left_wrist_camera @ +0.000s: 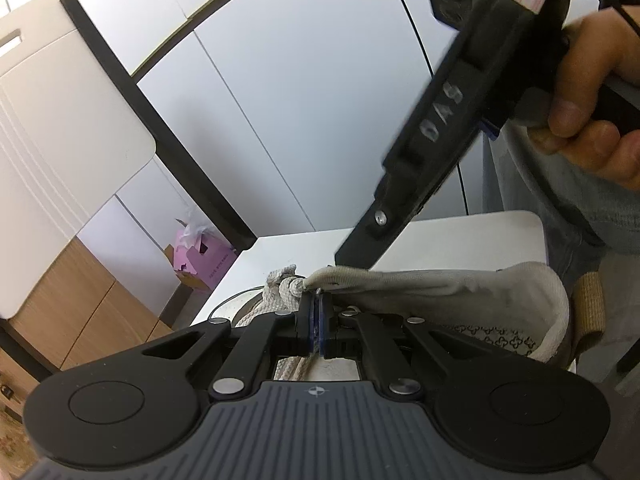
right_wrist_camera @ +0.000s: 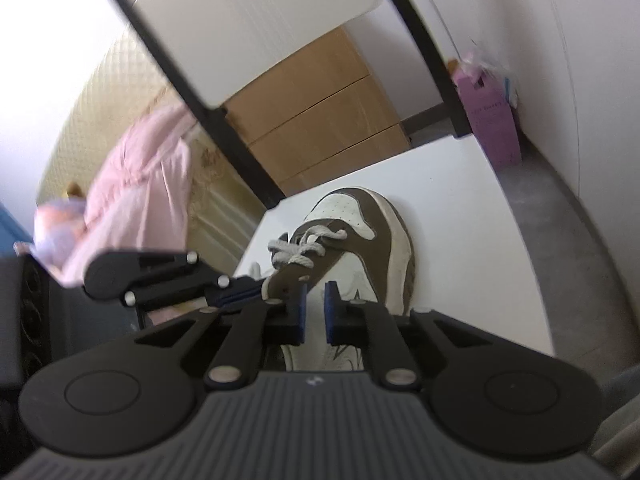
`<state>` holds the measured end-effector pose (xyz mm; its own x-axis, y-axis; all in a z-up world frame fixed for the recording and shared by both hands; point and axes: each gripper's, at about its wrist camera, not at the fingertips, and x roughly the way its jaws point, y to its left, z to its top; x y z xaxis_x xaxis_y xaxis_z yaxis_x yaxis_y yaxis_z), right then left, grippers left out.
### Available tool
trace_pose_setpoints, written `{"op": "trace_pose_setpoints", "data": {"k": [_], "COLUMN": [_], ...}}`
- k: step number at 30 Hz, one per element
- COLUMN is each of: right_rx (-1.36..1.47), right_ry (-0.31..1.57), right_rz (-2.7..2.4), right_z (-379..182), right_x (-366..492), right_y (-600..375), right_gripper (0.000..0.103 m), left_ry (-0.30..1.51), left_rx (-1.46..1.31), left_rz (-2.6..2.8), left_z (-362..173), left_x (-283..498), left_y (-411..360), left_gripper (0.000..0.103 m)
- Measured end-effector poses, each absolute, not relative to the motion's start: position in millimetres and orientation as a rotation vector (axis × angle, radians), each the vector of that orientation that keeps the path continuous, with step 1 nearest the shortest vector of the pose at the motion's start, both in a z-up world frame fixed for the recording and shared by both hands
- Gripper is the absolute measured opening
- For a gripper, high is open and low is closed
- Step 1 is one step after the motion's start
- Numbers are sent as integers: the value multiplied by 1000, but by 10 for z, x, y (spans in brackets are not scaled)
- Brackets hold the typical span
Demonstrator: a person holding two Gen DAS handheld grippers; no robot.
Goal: Lace up shoes with both hands
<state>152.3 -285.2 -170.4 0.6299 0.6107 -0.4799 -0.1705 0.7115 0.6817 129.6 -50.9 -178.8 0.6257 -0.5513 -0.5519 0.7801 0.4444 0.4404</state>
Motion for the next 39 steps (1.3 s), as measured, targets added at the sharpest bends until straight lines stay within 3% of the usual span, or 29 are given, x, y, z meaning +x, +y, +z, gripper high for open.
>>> {"op": "trace_pose_setpoints", "data": {"k": [5,14,17,19,21,23,27,39], "right_rx": [1040,1153,1169,1169,1174,1175,1174,1171], "right_ry": [761,776,774,773,774,774,775,791], "right_rz": [455,469,458,458,459,459,461,480], "right_z": [-2008,-2122,-2153,-2157,-2165,-2173,-2192,-2229], "right_x": [1582,1646,1643,1646,1647,1651,1666,1730], "right_y": [-3139,-3117,-3117,-3118,-3119,-3112,-3095,-2939], "right_gripper": [12,12,3,3,3,3,3,3], "left_ry": [355,367,375,393,416,436,450,590], "left_rx": [700,665,649,629,594,554,464,391], "left_rz": [-849,-846,-837,-825,-807,-765,-694,-488], "left_z": [-1779,-1756,-1748,-1734,-1710,-1678,-1573,-1532], "left_x": [1297,1305,1308,1323,1350,1360,1312,976], "left_y": [-513,-535,-538,-533,-512,-481,-350,-498], "left_gripper": [2,2,3,5,10,24,41,42]}}
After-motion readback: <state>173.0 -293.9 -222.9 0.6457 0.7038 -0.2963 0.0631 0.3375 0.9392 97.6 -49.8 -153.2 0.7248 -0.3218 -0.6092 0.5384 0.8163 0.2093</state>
